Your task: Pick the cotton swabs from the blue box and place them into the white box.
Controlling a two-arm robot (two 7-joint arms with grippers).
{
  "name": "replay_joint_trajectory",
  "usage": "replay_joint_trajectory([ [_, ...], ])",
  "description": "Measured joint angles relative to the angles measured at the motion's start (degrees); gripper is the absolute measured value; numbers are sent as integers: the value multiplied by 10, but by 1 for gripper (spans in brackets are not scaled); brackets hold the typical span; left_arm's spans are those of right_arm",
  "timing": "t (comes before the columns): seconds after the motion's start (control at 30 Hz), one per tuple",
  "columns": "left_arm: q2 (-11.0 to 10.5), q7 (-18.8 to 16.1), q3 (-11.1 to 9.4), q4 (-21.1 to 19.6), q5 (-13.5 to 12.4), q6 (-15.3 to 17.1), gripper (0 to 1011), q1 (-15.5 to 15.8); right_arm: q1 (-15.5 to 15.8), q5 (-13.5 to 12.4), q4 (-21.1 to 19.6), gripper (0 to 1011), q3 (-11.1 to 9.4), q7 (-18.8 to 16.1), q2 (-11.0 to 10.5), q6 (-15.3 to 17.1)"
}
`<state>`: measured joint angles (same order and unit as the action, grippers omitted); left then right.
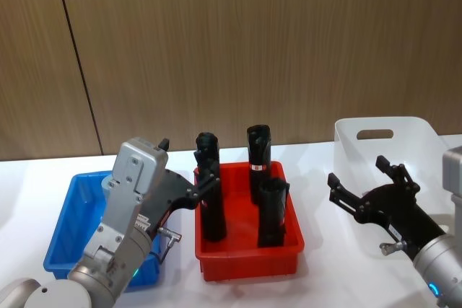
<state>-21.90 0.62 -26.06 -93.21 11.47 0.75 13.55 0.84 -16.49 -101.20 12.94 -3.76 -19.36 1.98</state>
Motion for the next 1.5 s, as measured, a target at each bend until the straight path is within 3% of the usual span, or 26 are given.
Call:
replay_joint_trajectory([
  [0.63,0,0,0,0,0,0,1004,0,-1,0,1,1001,0,-9,0,3],
  [0.97,0,0,0,0,0,0,1004,0,-13,1,12,1001,4,-50,3,22],
  [1.5,0,0,0,0,0,0,1004,0,-60,22,66,1001,20,-123,29,56],
])
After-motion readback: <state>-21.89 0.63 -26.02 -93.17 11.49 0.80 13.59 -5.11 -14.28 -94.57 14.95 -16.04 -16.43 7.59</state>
